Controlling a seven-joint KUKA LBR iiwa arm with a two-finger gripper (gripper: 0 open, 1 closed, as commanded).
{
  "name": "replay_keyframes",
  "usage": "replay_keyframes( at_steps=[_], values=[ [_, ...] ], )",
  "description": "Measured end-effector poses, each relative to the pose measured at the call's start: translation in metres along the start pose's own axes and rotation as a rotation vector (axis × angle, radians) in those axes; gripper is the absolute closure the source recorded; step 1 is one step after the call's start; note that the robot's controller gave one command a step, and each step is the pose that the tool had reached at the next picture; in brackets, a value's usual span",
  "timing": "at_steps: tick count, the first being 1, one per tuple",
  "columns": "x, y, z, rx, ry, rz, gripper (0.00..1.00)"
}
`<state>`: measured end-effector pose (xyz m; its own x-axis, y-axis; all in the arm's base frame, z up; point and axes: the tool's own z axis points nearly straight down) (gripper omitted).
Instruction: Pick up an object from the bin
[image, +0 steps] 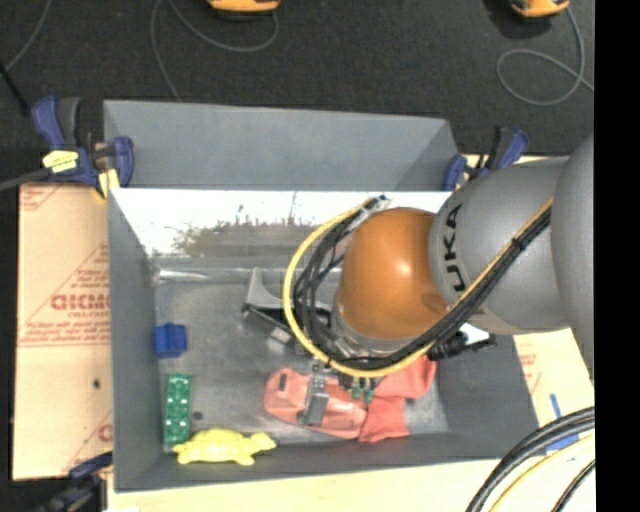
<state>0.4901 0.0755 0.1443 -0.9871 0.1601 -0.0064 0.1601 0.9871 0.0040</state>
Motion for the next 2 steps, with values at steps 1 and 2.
replay_keyframes(
  at_steps=[1,2],
  values=[
    [-0.0044,0.0013,0.0716,-0.004,-0.004,-0.022,1.0],
    [-0.0044,0.0013,0.0716,-0.004,-0.004,-0.021,1.0]
  ],
)
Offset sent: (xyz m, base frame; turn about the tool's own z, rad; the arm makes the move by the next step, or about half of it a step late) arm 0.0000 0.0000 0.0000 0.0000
